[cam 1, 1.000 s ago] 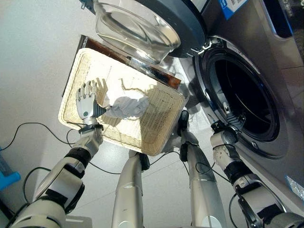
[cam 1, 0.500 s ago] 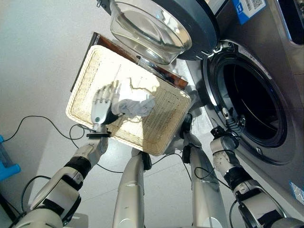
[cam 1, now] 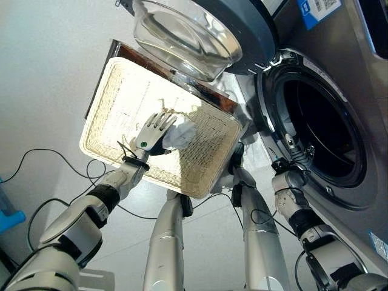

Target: Put the clothes into the washing machine.

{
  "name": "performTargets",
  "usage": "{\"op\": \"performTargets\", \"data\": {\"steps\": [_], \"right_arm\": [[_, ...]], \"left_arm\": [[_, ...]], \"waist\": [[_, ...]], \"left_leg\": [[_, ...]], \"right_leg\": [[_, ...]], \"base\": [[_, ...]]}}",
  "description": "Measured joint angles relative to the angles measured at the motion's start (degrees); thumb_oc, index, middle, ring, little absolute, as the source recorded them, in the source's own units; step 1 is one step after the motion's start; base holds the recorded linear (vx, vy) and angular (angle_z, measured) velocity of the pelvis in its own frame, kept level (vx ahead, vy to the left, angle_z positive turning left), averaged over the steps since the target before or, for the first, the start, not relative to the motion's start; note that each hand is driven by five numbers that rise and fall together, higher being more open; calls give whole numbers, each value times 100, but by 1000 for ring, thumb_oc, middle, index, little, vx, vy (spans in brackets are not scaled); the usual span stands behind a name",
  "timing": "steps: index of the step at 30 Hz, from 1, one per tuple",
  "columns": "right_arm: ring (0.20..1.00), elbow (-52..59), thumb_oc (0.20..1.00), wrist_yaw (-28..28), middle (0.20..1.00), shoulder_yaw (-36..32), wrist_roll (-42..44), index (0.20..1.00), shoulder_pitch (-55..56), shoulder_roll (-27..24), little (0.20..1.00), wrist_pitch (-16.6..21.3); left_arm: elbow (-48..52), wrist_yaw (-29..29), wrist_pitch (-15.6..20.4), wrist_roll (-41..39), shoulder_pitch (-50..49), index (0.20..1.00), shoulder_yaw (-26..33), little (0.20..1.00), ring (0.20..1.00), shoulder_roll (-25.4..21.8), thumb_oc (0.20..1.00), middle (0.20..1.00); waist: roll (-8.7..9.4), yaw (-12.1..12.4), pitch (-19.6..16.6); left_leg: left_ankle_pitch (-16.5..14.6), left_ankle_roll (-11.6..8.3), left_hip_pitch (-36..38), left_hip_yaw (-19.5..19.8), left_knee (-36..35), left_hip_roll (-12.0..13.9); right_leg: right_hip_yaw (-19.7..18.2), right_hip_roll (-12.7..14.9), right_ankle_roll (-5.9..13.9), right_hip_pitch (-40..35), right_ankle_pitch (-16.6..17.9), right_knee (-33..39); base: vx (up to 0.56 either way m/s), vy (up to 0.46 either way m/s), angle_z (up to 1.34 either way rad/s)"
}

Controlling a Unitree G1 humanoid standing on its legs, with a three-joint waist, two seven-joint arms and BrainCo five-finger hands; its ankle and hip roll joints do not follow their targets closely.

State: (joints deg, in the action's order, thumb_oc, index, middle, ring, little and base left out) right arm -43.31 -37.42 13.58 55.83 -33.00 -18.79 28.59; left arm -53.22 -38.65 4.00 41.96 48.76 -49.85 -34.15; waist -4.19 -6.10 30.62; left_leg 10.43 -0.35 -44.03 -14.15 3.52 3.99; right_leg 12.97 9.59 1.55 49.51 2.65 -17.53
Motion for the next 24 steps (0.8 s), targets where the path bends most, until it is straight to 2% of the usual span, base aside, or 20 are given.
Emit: {"op": "performTargets", "data": {"steps": [5, 6, 14, 23, 24], "right_arm": [[1000, -72, 1000, 23, 1000, 10, 40, 1000, -120, 5, 1000, 6], [1000, -227, 1000, 64, 1000, 10, 125, 1000, -228, 8, 1000, 39], [1000, -550, 1000, 191, 1000, 8, 342, 1000, -541, 13, 1000, 149], [1000, -649, 1000, 232, 1000, 9, 463, 1000, -824, 44, 1000, 247], [1000, -653, 1000, 240, 1000, 8, 527, 1000, -836, 45, 1000, 256]], "left_arm": [[-418, 338, -257, -16, 214, 1000, -20, 1000, 1000, 171, 1000, 1000], [-711, 467, -393, -47, 365, 1000, -72, 1000, 1000, 359, 1000, 1000], [-919, 1160, -900, -120, 732, 1000, -115, 1000, 1000, 679, 1000, 1000], [-964, 1385, -1445, -70, 808, 1000, -124, 1000, 1000, 883, 1000, 1000], [-966, 1453, -1620, 26, 820, 200, -145, 200, 200, 887, 200, 200]], "waist": [[1, -82, 1], [1, -92, 1], [5, -93, 0], [75, -76, -36], [176, -70, -90]], "left_leg": [[-4, -8, -36, -3, 24, 32], [-5, -10, -57, 0, 31, 44], [-28, -34, -161, 17, 113, 66], [-72, -94, -233, 41, 227, 142], [-82, -109, -279, 46, 272, 180]], "right_leg": [[-5, -36, -1, 19, 0, 26], [-1, -46, -2, 31, 1, 34], [-3, -71, -8, 84, 5, 36], [10, -155, 13, 101, -9, 32], [11, -187, 15, 135, -11, 32]], "base": [[0, 0, 0], [0, 0, 0], [-5, -9, 0], [-7, -39, -2], [-7, -50, -3]]}}
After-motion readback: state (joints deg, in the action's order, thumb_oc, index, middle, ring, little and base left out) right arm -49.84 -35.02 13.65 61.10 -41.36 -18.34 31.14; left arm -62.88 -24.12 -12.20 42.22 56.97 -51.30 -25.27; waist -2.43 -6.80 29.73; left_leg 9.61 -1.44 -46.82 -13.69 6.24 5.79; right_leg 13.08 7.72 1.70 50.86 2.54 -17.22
